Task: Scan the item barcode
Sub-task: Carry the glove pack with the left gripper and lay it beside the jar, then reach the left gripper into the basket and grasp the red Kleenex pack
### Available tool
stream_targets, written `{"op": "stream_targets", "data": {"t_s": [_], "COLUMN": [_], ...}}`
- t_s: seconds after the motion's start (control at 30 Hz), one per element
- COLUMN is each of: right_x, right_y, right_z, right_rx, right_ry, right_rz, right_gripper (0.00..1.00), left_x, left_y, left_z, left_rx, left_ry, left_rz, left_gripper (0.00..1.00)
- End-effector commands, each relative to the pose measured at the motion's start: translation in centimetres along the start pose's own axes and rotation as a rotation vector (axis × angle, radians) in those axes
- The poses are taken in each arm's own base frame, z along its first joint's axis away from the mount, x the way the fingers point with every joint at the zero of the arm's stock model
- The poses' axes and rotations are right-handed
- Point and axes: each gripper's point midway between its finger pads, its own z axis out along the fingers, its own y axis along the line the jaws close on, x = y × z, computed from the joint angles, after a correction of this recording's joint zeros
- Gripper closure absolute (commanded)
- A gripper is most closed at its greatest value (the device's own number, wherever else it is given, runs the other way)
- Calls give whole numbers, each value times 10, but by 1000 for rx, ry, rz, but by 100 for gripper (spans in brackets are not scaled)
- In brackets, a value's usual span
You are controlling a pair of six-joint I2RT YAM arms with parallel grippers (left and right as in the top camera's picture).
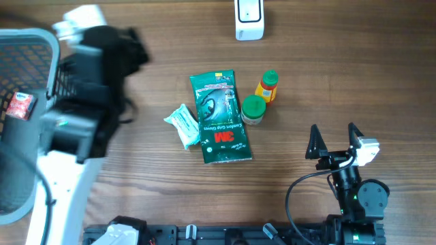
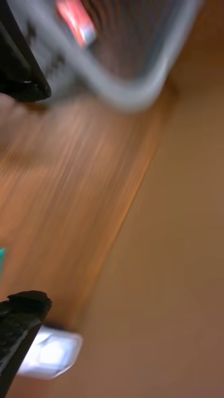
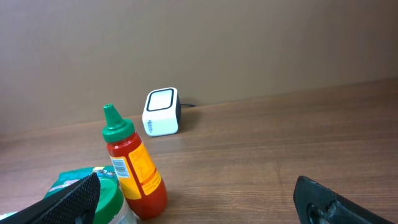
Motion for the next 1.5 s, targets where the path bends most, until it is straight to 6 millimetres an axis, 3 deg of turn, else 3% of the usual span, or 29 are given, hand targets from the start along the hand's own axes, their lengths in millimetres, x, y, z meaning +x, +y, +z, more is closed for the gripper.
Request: {"op": "stream_targets", "data": {"t_s": [0.0,0.13,0.2,0.3,0.47,0.6,0.8,0.93,1.17,1.47], "right_x": [-1,-1,-1,-1,-1,-1,-1,-1,-1,-1], "right_y": [-4,-4,-4,-4,-4,-4,-4,-4,-4,-4], "right_z": [0,0,0,0,0,0,0,0,0,0], "right_rx": [21,21,21,21,21,21,21,21,21,21], "right_ry": [-6,-6,-6,-6,-6,-6,-6,-6,-6,-6], "right_rz": [12,12,12,12,12,12,12,12,12,12], "right_gripper": [0,0,0,0,0,0,0,0,0,0], "left_x": [-25,-22,-11,7,40,79,114,131,154,179], "left_y": [73,151,199,243,288,322,348,355,362,362], "left_z": [8,21,31,50,100,144,196,220,249,271], "left_rx": [-125,-255,-360,-468,-571,-640,-645,-639,-622,-595], "left_ry": [-35,12,51,108,207,298,356,367,377,410], "left_rz": [-246,-473,-575,-635,-676,-703,-633,-634,-644,-650], "left_gripper": [0,4,11,17,15,17,21,23,21,21]}}
